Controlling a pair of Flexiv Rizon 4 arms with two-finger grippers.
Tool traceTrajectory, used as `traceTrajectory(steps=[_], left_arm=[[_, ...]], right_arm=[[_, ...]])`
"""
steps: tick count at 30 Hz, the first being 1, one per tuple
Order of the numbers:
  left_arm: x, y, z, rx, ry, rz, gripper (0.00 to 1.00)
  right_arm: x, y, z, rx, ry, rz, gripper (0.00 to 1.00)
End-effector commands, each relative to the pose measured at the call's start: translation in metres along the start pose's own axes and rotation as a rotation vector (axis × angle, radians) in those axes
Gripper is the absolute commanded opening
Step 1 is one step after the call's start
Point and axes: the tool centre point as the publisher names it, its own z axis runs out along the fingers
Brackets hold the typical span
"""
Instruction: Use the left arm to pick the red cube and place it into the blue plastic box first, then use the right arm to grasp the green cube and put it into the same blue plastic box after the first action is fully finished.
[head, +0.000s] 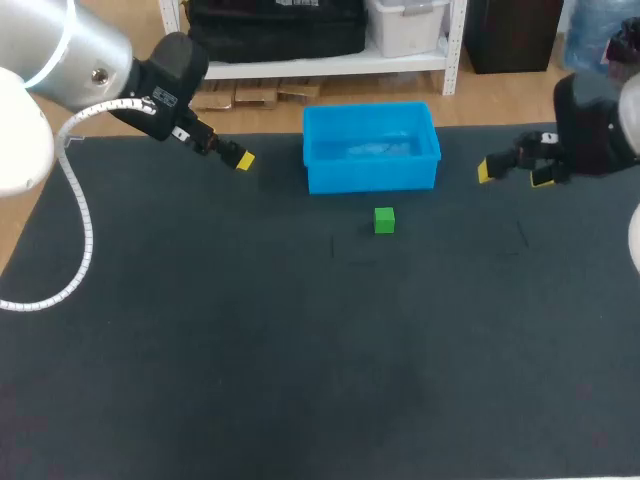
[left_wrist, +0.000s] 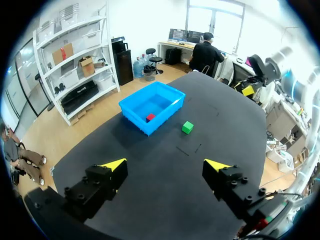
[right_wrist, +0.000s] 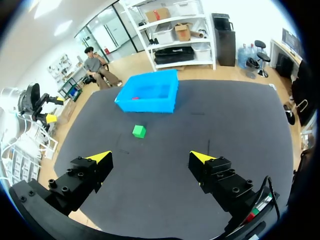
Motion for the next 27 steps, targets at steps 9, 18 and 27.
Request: traceTrajectory(steps=[9,18,27], left_arm=[[0.001,0.000,0.000,0.003,-0.005,0.002,1.00],[0.001,0.000,0.000,0.003,-0.005,0.002,1.00],[0.001,0.000,0.000,0.003,-0.005,0.002,1.00]], right_arm=[[-0.032,-0.008,0.029,0.023,0.021,-0.011,1.00],[-0.041,0.015,0.045,0.045,0.026,0.011,1.00],[-0.039,0.046,0.064,0.085,0.053,0.030,1.00]])
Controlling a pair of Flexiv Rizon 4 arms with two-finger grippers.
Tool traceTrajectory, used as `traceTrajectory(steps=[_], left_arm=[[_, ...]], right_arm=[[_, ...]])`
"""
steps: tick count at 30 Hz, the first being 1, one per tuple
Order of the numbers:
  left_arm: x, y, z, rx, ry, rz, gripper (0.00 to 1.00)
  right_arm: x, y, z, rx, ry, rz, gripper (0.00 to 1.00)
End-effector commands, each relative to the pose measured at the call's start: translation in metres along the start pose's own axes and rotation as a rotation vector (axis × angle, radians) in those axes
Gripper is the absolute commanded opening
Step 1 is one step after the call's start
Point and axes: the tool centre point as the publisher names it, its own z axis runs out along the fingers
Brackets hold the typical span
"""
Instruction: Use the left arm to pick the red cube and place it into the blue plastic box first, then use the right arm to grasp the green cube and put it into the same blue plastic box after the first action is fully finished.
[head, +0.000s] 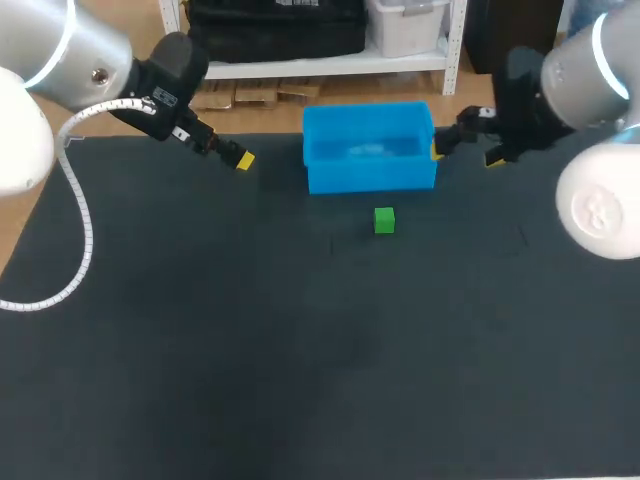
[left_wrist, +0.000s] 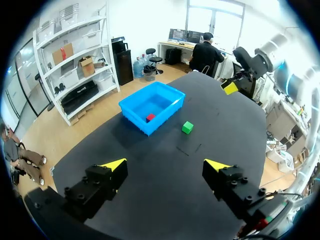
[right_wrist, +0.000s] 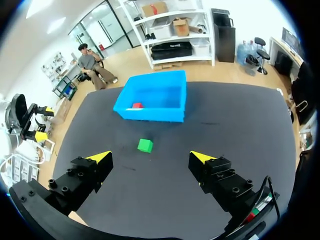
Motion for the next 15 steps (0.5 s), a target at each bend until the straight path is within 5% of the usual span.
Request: traceTrajectory(steps=[1,15], left_arm=[[0.001,0.000,0.000,0.003,-0.005,0.002,1.00],[0.001,0.000,0.000,0.003,-0.005,0.002,1.00]], right_arm=[[0.000,0.015,0.010,0.055,0.005,0.005,1.00],[-0.005,0.038,0.024,0.114,0.053,0.009,1.00]])
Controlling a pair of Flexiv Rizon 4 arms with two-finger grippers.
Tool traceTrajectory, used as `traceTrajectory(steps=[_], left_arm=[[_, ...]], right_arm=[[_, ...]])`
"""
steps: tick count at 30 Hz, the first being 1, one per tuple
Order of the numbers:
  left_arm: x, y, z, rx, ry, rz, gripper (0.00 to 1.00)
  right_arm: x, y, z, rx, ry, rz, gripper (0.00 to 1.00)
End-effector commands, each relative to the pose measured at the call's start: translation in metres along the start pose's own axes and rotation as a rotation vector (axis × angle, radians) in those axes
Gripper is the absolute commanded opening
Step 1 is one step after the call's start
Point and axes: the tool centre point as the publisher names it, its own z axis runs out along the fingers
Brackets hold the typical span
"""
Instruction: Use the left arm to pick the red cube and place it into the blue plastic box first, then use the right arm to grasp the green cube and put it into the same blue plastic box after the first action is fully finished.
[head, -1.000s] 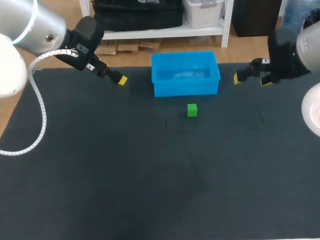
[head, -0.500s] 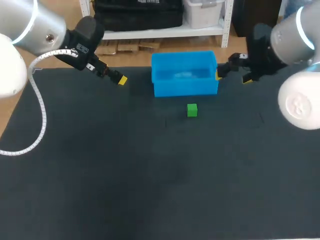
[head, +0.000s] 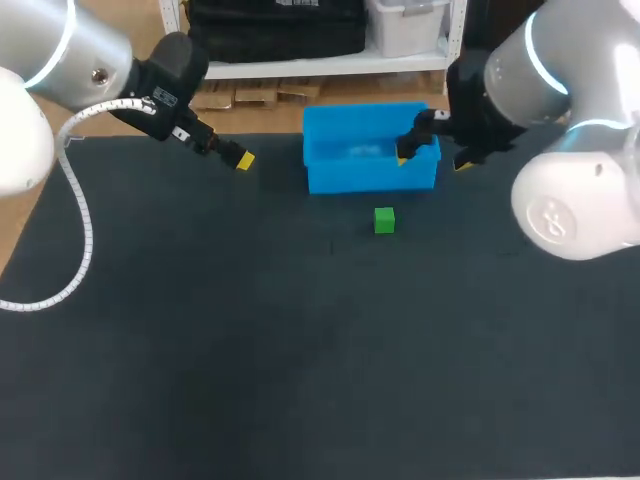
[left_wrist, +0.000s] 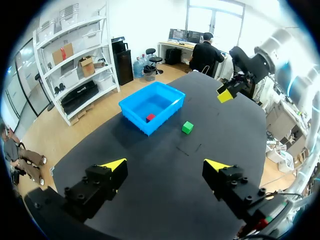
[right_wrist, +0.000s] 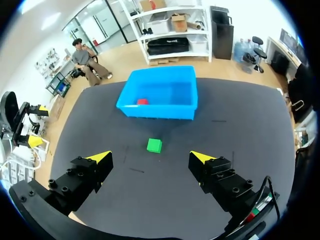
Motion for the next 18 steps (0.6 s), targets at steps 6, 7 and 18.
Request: traceTrajectory(steps=[6,7,18], left_arm=[[0.001,0.000,0.000,0.003,-0.005,0.002,1.00],[0.001,0.000,0.000,0.003,-0.005,0.002,1.00],[0.001,0.000,0.000,0.003,-0.005,0.002,1.00]], right_arm=[[-0.008,0.013,0.002,0.069,0.040,-0.005,1.00],[-0.009,0.014,0.002,0.073,0.047,-0.010,1.00],[-0.013,0.023,0.004,0.117,0.120,-0.011,1.00]])
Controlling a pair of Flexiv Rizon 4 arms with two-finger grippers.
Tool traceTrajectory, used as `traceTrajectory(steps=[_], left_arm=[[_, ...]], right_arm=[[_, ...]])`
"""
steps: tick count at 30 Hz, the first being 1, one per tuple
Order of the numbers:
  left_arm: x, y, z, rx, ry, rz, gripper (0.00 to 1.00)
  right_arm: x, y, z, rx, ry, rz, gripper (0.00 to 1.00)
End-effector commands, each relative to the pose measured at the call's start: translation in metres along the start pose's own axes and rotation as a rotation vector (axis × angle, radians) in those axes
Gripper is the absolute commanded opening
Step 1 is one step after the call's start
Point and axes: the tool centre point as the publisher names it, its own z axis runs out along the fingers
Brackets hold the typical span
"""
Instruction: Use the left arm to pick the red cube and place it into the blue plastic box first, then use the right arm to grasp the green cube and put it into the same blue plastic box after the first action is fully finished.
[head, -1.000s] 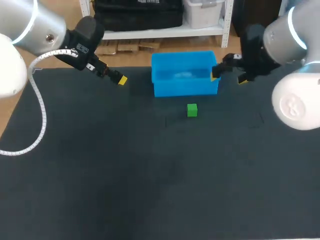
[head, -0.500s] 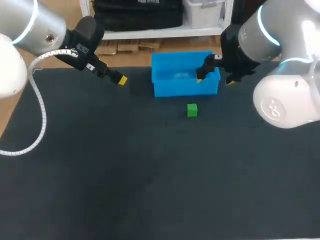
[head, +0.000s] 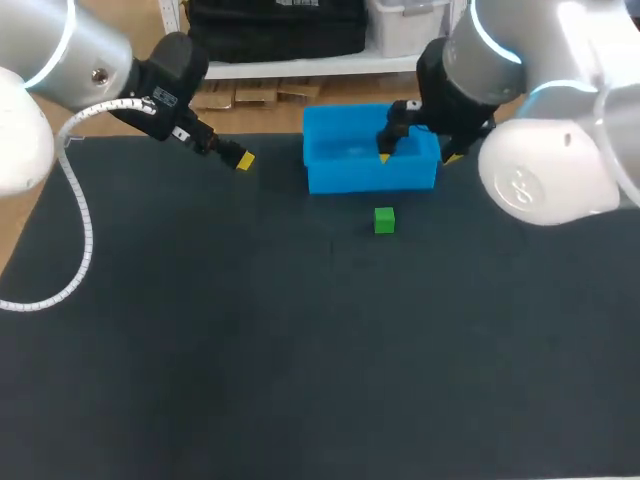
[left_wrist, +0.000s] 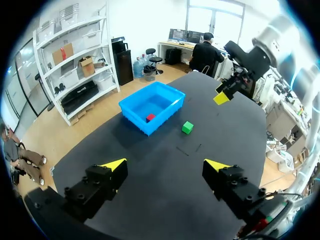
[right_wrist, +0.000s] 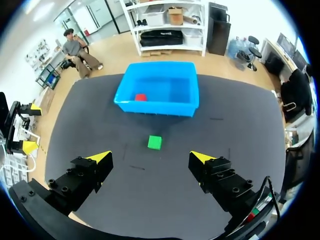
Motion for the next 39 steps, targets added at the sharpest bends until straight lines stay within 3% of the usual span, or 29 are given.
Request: traceTrajectory(steps=[1,39], left_arm=[[0.001,0.001,0.000,0.003,-0.005,0.002,1.00],[0.001,0.001,0.000,0.003,-0.005,0.002,1.00]], right_arm=[[-0.008,0.006,0.001,0.016,0.033,-0.002,1.00],[-0.020,0.019,0.033,0.123,0.273,-0.014,1.00]])
